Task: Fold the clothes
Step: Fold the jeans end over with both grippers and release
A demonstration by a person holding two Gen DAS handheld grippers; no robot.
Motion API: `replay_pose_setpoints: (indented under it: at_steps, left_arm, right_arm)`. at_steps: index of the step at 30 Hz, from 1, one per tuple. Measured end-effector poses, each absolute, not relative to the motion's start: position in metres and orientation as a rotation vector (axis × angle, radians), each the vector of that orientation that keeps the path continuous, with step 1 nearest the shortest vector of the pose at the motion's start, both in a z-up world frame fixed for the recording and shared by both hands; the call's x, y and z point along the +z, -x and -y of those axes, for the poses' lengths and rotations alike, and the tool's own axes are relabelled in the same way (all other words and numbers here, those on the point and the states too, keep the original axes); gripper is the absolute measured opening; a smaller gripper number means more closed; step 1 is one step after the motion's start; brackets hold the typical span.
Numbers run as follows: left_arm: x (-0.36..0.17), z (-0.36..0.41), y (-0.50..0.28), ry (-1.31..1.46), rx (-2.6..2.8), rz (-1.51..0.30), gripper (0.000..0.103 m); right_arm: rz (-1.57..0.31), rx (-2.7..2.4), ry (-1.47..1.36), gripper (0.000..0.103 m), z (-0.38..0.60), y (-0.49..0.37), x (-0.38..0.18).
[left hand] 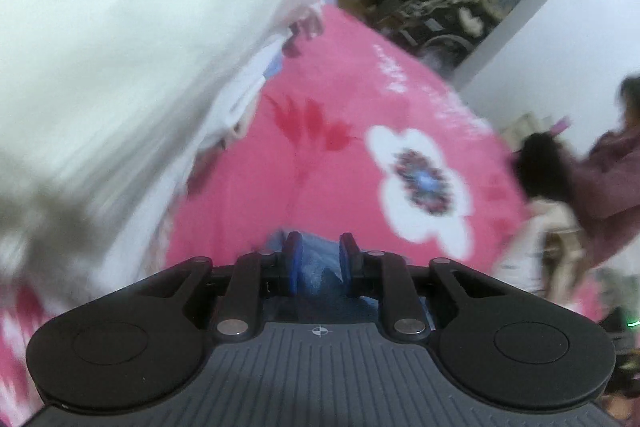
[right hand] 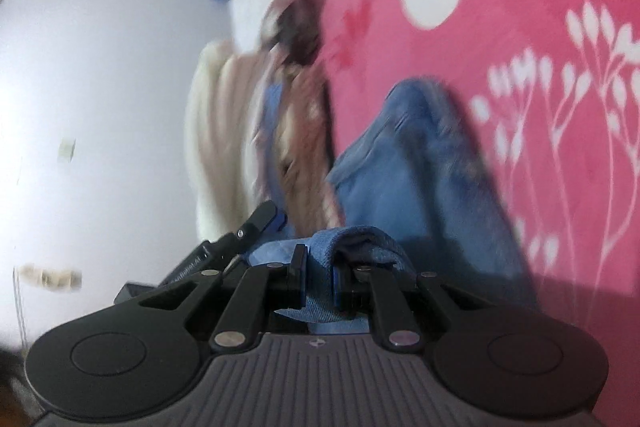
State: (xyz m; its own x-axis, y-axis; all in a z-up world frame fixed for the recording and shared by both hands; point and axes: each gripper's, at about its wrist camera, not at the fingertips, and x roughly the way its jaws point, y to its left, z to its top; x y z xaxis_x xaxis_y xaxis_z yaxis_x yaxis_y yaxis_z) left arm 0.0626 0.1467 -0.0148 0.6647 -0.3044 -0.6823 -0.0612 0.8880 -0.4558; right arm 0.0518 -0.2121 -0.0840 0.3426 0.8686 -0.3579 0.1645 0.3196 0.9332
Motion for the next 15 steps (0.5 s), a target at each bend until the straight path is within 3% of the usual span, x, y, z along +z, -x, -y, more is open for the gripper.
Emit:
replay_pose_setpoints:
  at_steps: [2,4,6,11,15]
  left_arm:
    - [-0.024,-0.139,-0.072,0.405,-0.104,-0.826,0.035]
    - [-0.025,-0.137,-0.069,0.381,-0.094,-0.795,0.035]
    - [-0.019,-0.142,-0.054,0.396,-0.114,-0.746,0.043]
    - [0.003,-0.153,-0.02,0.363,-0.137,-0.653,0.053]
    - [0.003,-0.145,0.008,0.315,-0.205,-0.697,0.054]
  right_arm:
    - [-1.179,0.564,-1.274,0.014,0.216,-0.065,-0.111]
    - [-1.209,0.52,-1.416,0.014,0.221,-0.069,-0.137]
    - [-1.206,0.535,-1.526,0.018,0.224,-0.068,-0.153]
    - [-1.17,0.559,-1.597,0.026,0.226,-0.066,-0.159]
    - [-1.114,0.574,-1.688,0.037,0.234,-0.062,-0.159]
